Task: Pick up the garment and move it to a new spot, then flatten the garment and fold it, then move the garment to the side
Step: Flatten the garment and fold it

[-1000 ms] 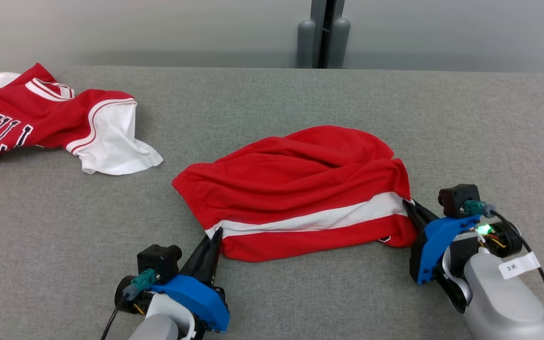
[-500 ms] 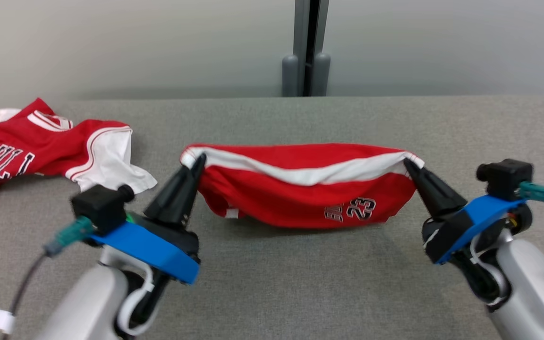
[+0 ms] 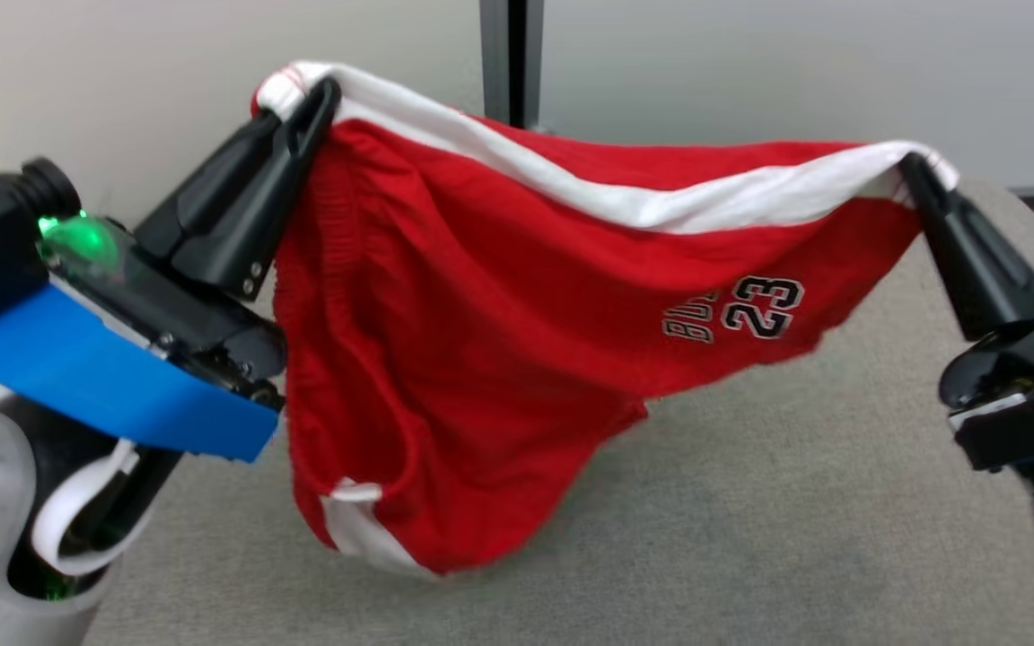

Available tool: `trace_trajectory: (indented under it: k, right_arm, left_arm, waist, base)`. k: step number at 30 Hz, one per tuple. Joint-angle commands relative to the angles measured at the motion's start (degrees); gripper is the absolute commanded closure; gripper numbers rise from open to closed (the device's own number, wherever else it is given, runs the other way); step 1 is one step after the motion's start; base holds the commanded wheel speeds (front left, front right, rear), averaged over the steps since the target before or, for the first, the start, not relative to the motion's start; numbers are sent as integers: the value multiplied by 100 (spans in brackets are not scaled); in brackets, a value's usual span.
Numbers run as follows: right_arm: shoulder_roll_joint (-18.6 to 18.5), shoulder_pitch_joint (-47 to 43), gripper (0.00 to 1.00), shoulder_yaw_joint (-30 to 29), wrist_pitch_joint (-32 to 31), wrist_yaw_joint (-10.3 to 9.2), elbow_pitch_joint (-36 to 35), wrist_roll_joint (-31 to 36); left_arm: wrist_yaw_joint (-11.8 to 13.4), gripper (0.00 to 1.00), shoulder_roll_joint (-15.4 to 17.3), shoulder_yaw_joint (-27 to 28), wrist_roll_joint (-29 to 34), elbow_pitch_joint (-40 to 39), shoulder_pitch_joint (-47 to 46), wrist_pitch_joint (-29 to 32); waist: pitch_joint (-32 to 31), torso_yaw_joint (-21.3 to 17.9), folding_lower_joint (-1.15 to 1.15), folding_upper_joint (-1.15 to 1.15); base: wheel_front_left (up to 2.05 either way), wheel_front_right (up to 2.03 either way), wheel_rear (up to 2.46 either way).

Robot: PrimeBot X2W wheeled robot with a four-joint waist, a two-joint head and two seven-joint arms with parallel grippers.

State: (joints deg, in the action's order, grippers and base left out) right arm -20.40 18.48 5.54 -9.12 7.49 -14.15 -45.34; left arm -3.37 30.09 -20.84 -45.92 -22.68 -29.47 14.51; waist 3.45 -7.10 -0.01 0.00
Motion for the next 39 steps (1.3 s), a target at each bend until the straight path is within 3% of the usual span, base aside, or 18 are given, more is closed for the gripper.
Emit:
trace_trajectory:
  k: [1, 4, 10, 14, 21, 29, 39]
  right_arm:
    - [87, 33, 100, -220, -152, 1, -152, 39]
    - [292, 287, 100, -514, -435, 1, -154, 199]
    - [630, 1393, 100, -509, -663, 1, 672, 720]
    - [878, 2560, 100, -566, -326, 1, 1416, 1180]
    - [1330, 4070, 100, -721, 678, 1, 2285, 1968]
    - [1377, 3469, 100, -197, 1191, 1, 2831, 2128]
    - [1243, 1823, 100, 634, 2075, 1, 3329, 1774]
  left_arm:
    - [24, 100, 24, 28, -53, 31, -213, 135]
    - [1, 100, 42, 3, -44, 239, -565, 319]
    - [-174, 100, -97, -166, 37, 1156, -1444, 441]
    - [-266, 100, -275, -221, 264, 1963, -2432, 266]
    - [-335, 100, -887, -301, 733, 3300, -3843, -707]
    - [-399, 100, -1003, -654, 734, 4192, -3536, -1349]
    - [-426, 100, -782, -1382, 637, 4326, -1661, -2532]
  waist:
    - [133, -62, 1, 0]
    - [438, -178, 1, 0]
    - [1130, -428, 1, 0]
    - [1486, -563, 1, 0]
    - [1955, -658, 1, 0]
    - [2390, -628, 1, 0]
    - [2321, -576, 1, 0]
  base:
    - [0, 0, 0]
    - [0, 0, 0]
    - [0, 0, 0]
    - [0, 0, 0]
    - [0, 0, 0]
    - [0, 0, 0]
    - [0, 0, 0]
